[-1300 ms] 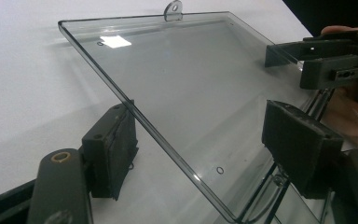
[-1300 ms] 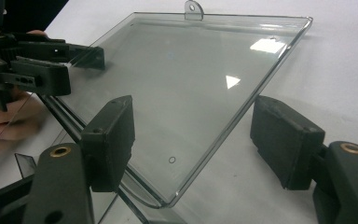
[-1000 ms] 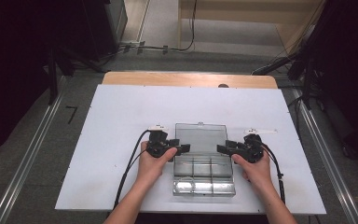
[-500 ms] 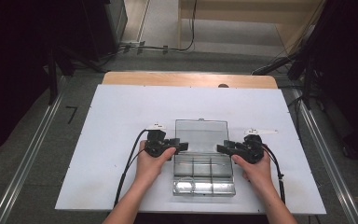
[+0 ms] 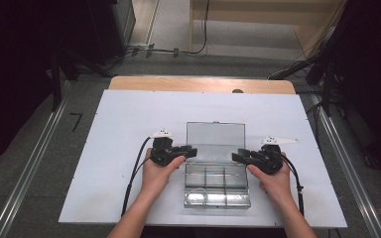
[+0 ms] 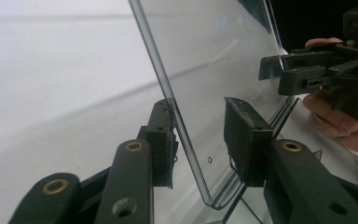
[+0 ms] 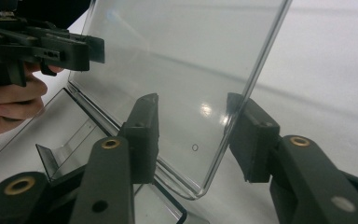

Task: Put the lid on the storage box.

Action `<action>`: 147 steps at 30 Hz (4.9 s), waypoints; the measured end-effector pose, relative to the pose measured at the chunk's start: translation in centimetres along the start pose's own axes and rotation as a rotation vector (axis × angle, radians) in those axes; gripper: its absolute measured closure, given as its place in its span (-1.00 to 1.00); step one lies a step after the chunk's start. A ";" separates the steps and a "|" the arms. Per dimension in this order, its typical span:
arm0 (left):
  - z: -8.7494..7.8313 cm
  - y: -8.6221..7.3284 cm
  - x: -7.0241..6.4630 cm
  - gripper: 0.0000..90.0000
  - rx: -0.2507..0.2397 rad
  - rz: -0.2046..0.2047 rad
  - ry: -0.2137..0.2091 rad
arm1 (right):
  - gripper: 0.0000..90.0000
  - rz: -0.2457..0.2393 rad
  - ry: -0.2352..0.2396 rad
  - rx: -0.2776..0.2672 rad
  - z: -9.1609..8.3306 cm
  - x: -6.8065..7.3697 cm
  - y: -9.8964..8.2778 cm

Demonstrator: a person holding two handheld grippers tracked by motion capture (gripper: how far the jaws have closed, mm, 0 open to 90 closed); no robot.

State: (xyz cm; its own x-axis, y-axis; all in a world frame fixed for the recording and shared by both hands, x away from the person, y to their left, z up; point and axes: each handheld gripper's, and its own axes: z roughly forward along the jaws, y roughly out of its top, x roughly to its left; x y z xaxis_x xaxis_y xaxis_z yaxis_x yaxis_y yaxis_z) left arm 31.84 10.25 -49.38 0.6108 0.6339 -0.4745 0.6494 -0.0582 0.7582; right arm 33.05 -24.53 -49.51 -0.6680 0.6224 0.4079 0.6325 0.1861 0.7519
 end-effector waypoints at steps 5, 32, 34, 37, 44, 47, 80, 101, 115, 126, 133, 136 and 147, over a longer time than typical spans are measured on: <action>-0.4 0.1 -0.1 0.53 -0.009 0.009 -0.011 | 0.31 -0.019 0.000 -0.017 -0.4 0.1 0.0; -2.0 1.5 -1.8 0.44 -0.152 0.122 -0.016 | 0.55 -0.145 0.003 -0.085 -1.6 0.8 -0.5; -2.3 1.7 -2.0 0.47 -0.174 0.121 -0.004 | 0.55 -0.144 0.002 -0.083 -1.7 0.9 -0.6; -2.4 1.9 -2.3 0.49 -0.177 0.131 0.009 | 0.55 -0.139 0.006 -0.084 -1.7 0.9 -0.6; -2.4 1.8 -2.4 0.62 -0.173 0.138 0.024 | 0.55 -0.142 0.004 -0.080 -1.8 0.9 -0.5; -2.5 1.7 -2.5 0.64 -0.176 0.149 0.018 | 0.54 -0.140 0.001 -0.073 -1.8 1.0 -0.4; -3.7 0.9 -3.6 0.57 -0.170 0.214 -0.032 | 0.34 -0.190 -0.033 -0.178 -5.0 3.9 2.0; -4.0 0.5 -4.0 0.26 -0.137 0.223 -0.009 | 0.50 -0.213 -0.039 -0.191 -5.5 4.2 1.8; -5.9 -1.5 -3.9 0.45 -0.129 0.223 0.019 | 0.49 -0.215 -0.038 -0.185 -5.7 4.5 1.6; -6.2 -2.4 -4.3 0.98 -0.135 0.239 -0.027 | 0.49 -0.223 -0.037 -0.188 -5.9 4.6 1.4; -5.5 -2.4 -4.3 1.00 -0.120 0.239 -0.045 | 0.49 -0.223 -0.037 -0.186 -6.0 4.8 1.2; -5.3 -2.4 -4.3 1.00 -0.117 0.241 -0.055 | 0.48 -0.228 -0.037 -0.184 -6.0 4.8 1.2; -4.9 -2.4 -4.3 1.00 -0.119 0.234 -0.049 | 0.48 -0.235 -0.040 -0.178 -6.4 5.1 0.8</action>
State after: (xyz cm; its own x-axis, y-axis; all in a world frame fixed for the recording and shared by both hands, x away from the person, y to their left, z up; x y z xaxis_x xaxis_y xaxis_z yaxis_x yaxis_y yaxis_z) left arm 25.44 11.44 -46.93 0.7607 0.5760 -0.2992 0.4324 -0.1061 0.8954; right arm 27.68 -26.03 -43.52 -0.7699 0.6079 0.1943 0.3816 0.1945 0.9036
